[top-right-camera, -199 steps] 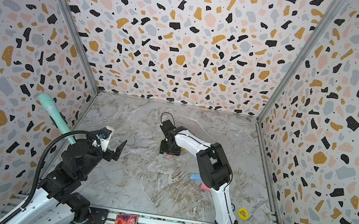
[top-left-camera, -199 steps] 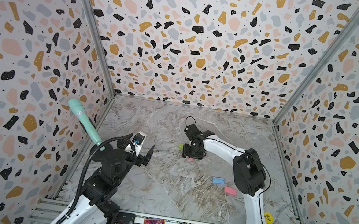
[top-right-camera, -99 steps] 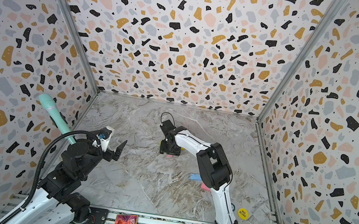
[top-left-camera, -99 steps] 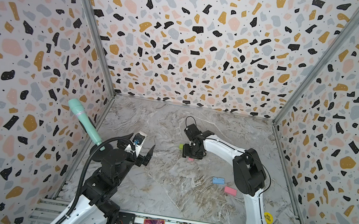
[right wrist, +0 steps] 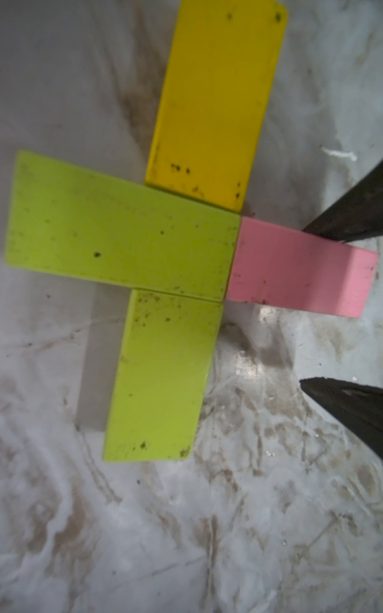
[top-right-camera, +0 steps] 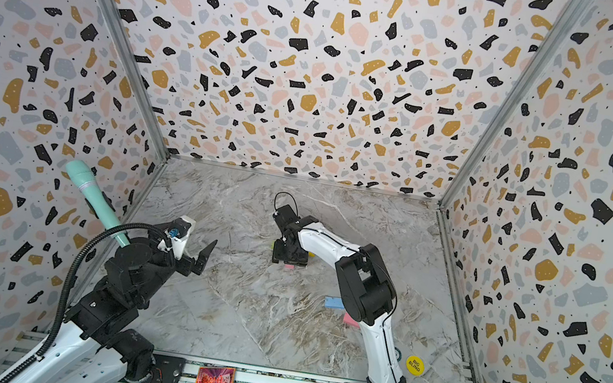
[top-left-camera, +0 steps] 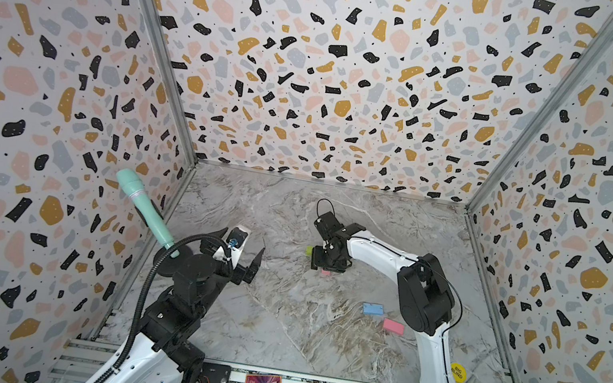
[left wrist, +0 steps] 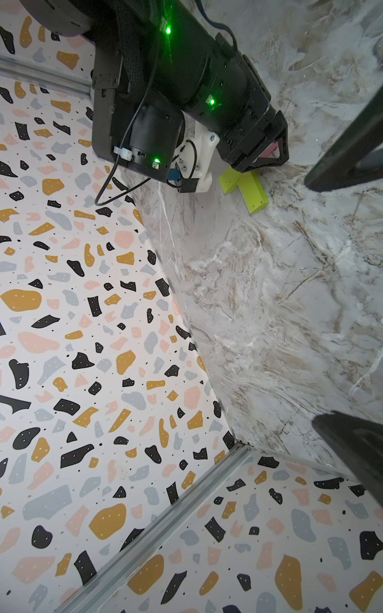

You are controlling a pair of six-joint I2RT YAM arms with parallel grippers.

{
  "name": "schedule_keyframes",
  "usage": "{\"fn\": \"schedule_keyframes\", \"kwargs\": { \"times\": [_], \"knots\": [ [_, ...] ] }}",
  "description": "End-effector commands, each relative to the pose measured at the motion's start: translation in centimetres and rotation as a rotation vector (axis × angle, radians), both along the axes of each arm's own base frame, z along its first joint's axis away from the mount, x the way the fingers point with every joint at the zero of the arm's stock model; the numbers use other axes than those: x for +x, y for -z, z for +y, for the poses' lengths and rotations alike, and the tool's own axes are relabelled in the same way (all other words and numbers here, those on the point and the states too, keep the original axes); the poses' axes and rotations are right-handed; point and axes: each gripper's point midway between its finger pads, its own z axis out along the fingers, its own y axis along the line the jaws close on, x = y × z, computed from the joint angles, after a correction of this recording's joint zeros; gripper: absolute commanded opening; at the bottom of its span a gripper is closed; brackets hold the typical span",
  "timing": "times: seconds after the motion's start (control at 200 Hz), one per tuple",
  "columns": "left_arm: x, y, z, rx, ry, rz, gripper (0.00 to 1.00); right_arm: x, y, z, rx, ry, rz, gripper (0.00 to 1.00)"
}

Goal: Assemble the letter t with building blocks
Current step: Adjust the building block at the center of the board.

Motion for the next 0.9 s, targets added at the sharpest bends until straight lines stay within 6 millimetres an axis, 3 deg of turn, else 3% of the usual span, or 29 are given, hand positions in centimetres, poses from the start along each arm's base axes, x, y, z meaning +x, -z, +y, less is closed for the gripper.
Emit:
{"fn": "schedule_keyframes", "kwargs": {
  "times": [0.0,0.36,0.646,0.771,0.896],
  "knots": [
    [0.0,-0.6,-0.2,-0.001,0.008,-0.025,0.99,-0.9,-1.0,0.2,0.014,-0.017,0.011,0.65],
    [0.1,-0.5,-0.3,-0.002,0.011,-0.020,1.00,-1.1,-1.3,-0.9,-0.028,-0.001,0.004,0.66],
    [0.2,-0.4,-0.5,0.002,0.019,-0.013,0.99,-2.0,-5.1,-2.2,-0.052,-0.086,-0.039,0.71],
    [0.2,-0.2,-0.5,0.004,0.020,-0.009,0.99,-3.1,-6.6,-3.8,-0.101,-0.127,-0.035,0.72],
    [0.2,-0.3,-0.5,0.003,0.022,-0.009,0.99,-5.7,-7.3,-6.1,-0.152,-0.224,-0.023,0.73]
  ]
}}
